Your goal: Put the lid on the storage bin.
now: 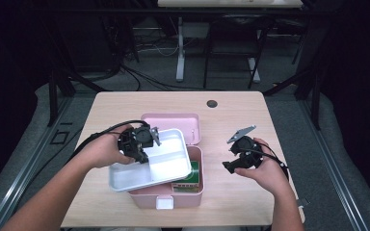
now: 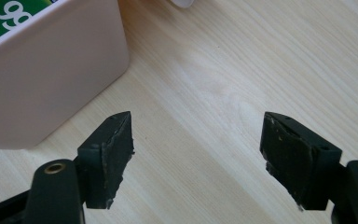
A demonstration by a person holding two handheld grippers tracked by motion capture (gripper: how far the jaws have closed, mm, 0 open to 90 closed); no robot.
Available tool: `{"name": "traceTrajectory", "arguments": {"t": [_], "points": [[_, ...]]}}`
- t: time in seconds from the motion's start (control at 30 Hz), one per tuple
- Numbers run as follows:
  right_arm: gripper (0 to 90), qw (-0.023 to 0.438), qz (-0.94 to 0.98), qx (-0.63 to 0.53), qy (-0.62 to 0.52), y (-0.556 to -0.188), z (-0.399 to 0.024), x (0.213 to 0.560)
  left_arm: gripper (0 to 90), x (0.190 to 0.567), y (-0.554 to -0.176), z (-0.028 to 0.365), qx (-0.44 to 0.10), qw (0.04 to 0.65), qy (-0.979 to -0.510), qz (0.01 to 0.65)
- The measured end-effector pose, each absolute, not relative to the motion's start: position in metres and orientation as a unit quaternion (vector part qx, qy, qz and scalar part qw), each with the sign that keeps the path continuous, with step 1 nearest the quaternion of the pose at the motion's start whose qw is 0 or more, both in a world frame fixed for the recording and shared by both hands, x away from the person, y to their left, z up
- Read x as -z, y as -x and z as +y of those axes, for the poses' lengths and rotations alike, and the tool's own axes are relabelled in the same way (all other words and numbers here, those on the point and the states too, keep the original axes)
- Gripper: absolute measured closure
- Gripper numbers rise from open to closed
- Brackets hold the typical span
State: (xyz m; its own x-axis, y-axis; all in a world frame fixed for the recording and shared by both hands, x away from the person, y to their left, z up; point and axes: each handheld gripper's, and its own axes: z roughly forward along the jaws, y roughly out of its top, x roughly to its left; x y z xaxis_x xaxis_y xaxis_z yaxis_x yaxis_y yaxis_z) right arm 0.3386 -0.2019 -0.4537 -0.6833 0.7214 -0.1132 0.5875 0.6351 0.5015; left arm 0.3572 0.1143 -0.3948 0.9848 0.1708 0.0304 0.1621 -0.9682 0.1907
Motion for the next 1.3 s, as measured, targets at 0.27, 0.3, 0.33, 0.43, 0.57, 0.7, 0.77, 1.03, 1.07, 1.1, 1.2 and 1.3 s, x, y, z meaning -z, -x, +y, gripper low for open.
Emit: {"name": "traceTrajectory", "arguments": {"t": [0.27, 0.3, 0.33, 0.43, 0.57, 0.7, 0.77, 1.03, 1.07, 1.1, 1.2, 1.3], "points": [[25.3, 0.153, 0.892, -0.216, -0.366, -0.339, -0.202, 0.454, 89.4, 0.404, -0.353, 0.1, -0.029, 0.085, -0.995, 0.05], [25.3, 0.155, 0.89, -0.224, -0.366, -0.339, -0.201, 0.456, 89.5, 0.404, -0.353, 0.099, -0.029, 0.085, -0.995, 0.05], [25.3, 0.155, 0.89, -0.223, -0.367, -0.339, -0.201, 0.456, 89.5, 0.404, -0.353, 0.098, -0.026, 0.084, -0.995, 0.047], [25.3, 0.151, 0.892, -0.214, -0.368, -0.34, -0.201, 0.456, 89.5, 0.406, -0.35, 0.092, -0.026, 0.086, -0.996, 0.031], [25.3, 0.154, 0.89, -0.22, -0.368, -0.34, -0.201, 0.458, 89.4, 0.408, -0.349, 0.085, -0.031, 0.082, -0.996, 0.021], [25.3, 0.15, 0.892, -0.214, -0.368, -0.34, -0.202, 0.456, 89.5, 0.409, -0.35, 0.08, -0.024, 0.085, -0.996, 0.016], [25.3, 0.151, 0.892, -0.214, -0.368, -0.34, -0.202, 0.456, 89.4, 0.411, -0.35, 0.08, -0.03, 0.084, -0.996, 0.015], [25.2, 0.154, 0.89, -0.221, -0.368, -0.34, -0.201, 0.458, 89.4, 0.416, -0.35, 0.075, -0.028, 0.081, -0.996, 0.007], [25.3, 0.151, 0.892, -0.215, -0.368, -0.34, -0.201, 0.457, 89.4, 0.417, -0.349, 0.074, -0.028, 0.081, -0.996, 0.008], [25.3, 0.154, 0.89, -0.22, -0.368, -0.34, -0.201, 0.458, 89.4, 0.418, -0.349, 0.072, -0.027, 0.082, -0.996, 0.007], [25.3, 0.154, 0.89, -0.221, -0.368, -0.34, -0.201, 0.458, 89.4, 0.422, -0.349, 0.07, -0.025, 0.079, -0.997, 0.004], [25.3, 0.153, 0.89, -0.221, -0.368, -0.341, -0.201, 0.459, 89.4, 0.426, -0.349, 0.068, -0.024, 0.068, -0.997, 0.002]]}}
